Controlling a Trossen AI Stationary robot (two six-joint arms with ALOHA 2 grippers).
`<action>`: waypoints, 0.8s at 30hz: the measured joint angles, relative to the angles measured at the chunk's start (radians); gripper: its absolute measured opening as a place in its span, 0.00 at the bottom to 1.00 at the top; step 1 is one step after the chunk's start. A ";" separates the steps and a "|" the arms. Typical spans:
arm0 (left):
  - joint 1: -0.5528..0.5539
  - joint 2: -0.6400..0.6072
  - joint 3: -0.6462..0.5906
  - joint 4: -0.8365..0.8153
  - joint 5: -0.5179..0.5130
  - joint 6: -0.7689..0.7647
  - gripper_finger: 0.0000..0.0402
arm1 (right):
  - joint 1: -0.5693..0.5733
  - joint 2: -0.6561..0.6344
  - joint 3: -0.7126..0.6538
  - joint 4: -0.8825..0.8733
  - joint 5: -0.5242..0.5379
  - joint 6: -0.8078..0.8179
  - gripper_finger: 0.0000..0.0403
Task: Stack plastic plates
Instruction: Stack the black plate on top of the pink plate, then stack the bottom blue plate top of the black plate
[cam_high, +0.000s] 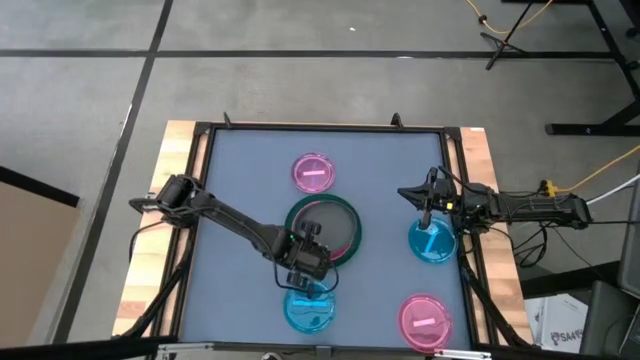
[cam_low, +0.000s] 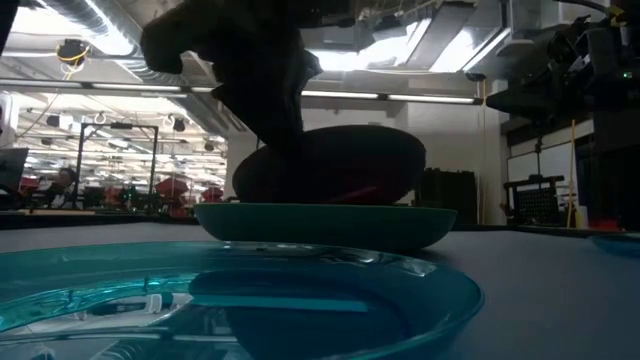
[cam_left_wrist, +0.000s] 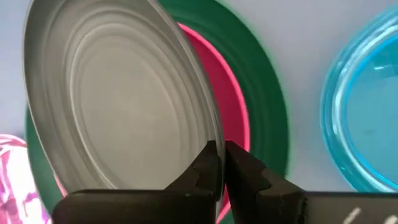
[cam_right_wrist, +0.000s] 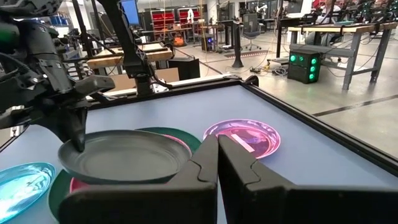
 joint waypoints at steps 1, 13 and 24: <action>0.001 0.000 0.000 0.001 0.003 0.001 0.03 | 0.000 0.000 0.000 0.000 0.000 0.000 0.00; 0.020 0.000 0.000 -0.001 0.012 -0.002 0.05 | 0.000 0.000 0.000 0.000 0.000 0.000 0.00; 0.035 0.000 0.000 0.002 0.062 -0.024 0.27 | 0.000 0.000 0.000 0.001 0.000 0.000 0.00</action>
